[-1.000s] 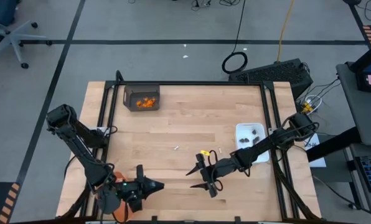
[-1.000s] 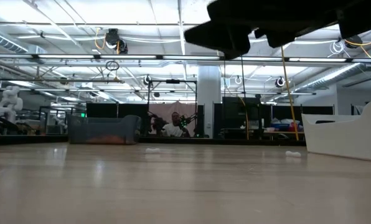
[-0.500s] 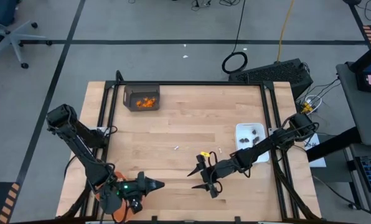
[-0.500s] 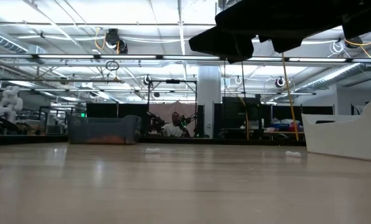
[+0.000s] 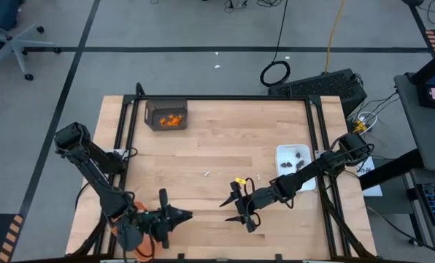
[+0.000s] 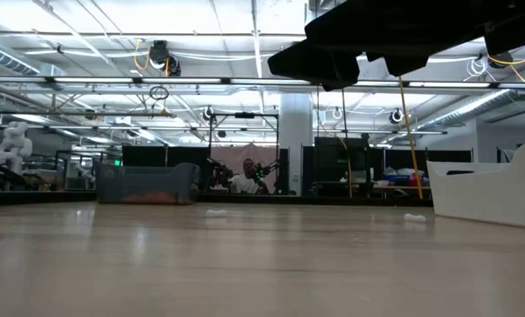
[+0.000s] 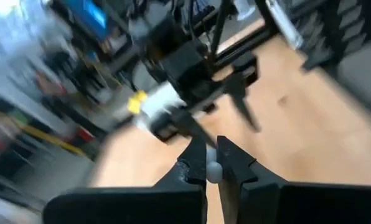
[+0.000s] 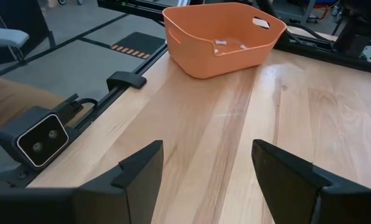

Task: Sort Halloween decoration
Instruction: Put the white bone toy into the orange bin

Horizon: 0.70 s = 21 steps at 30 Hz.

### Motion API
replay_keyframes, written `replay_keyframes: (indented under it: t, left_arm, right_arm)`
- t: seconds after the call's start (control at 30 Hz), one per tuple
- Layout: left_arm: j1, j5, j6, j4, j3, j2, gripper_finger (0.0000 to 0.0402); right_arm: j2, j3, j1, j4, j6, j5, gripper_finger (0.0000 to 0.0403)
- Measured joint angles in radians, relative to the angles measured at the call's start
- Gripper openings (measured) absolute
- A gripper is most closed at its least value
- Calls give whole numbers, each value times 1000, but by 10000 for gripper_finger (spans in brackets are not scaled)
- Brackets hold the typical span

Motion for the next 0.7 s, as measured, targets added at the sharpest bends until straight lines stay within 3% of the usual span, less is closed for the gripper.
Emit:
replay_keyframes:
  t: [0.23, 0.4, 0.6, 0.7]
  left_arm:
    - [-92, 23, -718, -282, 0, -37, 8]
    - [-136, 253, -1220, -554, 2, -107, 8]
    - [-150, 637, -1453, -776, 1, -101, 8]
    - [-149, 735, -1529, -824, 1, -96, 8]
  right_arm:
    - [0, 0, 0, -10, 6, 0, 231]
    - [0, 0, 0, -23, 6, 0, 231]
    - [0, 0, 0, -27, 6, 0, 231]
    - [0, 0, 0, -27, 7, 3, 231]
